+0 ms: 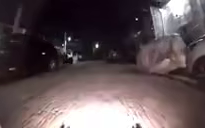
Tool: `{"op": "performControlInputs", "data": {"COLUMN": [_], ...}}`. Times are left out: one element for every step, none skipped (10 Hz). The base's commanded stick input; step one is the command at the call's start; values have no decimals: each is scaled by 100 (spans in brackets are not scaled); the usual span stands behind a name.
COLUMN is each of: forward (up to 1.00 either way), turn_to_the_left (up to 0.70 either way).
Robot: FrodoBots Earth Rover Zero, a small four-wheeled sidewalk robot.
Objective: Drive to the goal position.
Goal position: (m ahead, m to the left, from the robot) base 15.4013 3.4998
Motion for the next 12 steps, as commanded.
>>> {"op": "performControlInputs", "data": {"forward": [85, 85, 85, 85, 85, 85, 85, 85, 85, 85, 85, 85], "turn_to_the_left": [0, 0, 0, 0, 0, 0, 0, 0, 0, -3, -16, -32]}}
